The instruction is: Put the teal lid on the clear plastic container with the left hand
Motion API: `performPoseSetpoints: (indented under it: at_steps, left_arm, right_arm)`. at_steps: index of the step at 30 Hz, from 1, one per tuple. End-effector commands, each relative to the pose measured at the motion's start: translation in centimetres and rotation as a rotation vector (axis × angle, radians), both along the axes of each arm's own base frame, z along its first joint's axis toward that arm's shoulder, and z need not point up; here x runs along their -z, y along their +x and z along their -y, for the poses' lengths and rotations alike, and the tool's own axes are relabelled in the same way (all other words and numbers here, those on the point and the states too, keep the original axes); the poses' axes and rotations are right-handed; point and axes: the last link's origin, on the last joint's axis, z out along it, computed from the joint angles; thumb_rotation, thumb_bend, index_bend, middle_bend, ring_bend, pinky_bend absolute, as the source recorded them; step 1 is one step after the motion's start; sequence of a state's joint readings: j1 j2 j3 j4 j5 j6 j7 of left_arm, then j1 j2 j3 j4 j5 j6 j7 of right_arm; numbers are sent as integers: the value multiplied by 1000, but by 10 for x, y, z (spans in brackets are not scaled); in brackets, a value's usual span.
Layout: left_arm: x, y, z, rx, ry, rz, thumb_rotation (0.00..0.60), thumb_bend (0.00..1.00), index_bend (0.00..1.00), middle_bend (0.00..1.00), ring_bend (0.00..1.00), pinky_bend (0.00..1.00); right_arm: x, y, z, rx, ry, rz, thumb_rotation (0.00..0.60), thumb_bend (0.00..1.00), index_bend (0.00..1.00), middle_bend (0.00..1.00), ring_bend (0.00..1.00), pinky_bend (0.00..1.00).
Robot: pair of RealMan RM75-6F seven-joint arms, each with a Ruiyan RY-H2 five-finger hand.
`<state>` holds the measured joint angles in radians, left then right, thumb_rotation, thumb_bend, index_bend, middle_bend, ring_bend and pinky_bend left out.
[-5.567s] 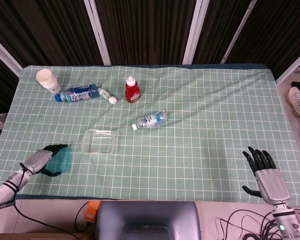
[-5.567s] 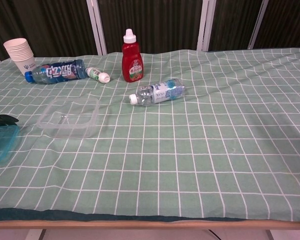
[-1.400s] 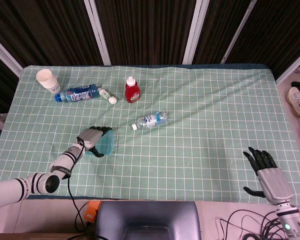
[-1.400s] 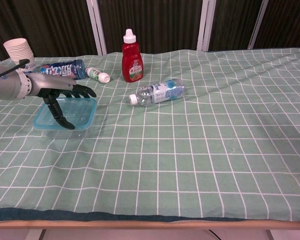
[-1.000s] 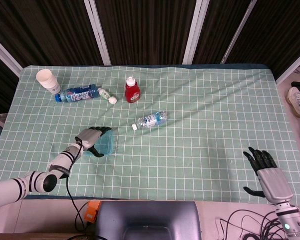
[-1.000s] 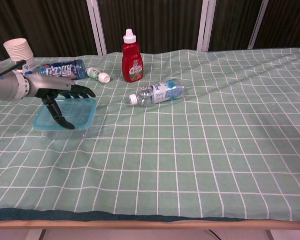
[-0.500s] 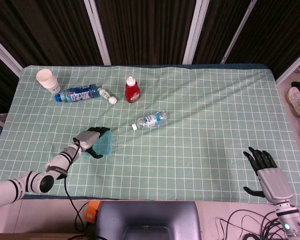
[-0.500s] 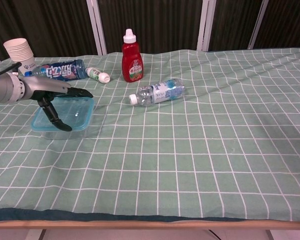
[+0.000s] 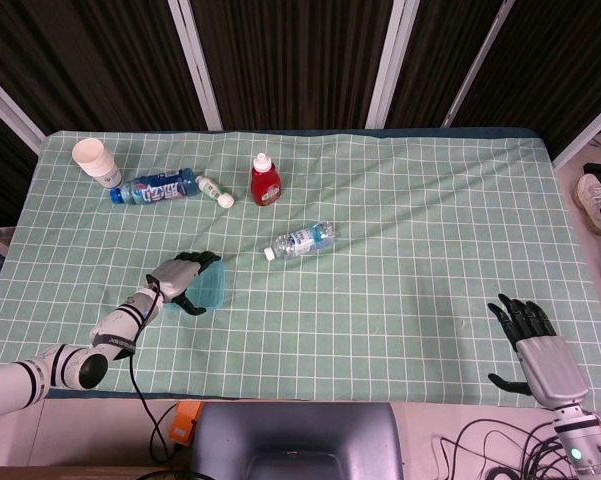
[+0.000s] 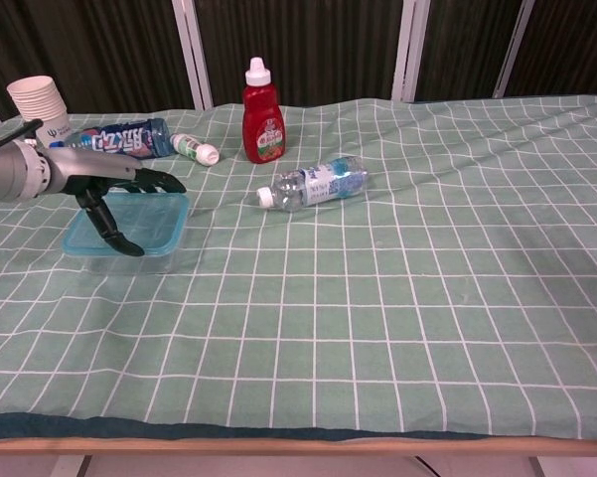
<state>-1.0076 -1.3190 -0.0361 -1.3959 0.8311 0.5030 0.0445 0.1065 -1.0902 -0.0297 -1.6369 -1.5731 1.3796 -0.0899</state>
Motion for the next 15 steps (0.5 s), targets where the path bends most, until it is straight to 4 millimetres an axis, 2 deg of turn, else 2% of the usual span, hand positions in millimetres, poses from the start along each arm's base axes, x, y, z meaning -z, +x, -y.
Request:
performPoseSetpoints:
  at_steps: [1, 15]
  left_arm:
    - [0, 1, 0, 1, 6, 7, 600, 195, 0, 0, 0, 0]
    - [-10, 9, 9, 53, 38, 24, 600, 186, 0, 0, 0, 0]
  right_arm:
    - [0, 0, 0, 0, 1, 0, 600, 186, 0, 0, 0, 0]
    - [0, 1, -1, -7, 0, 2, 600, 186, 0, 0, 0, 0]
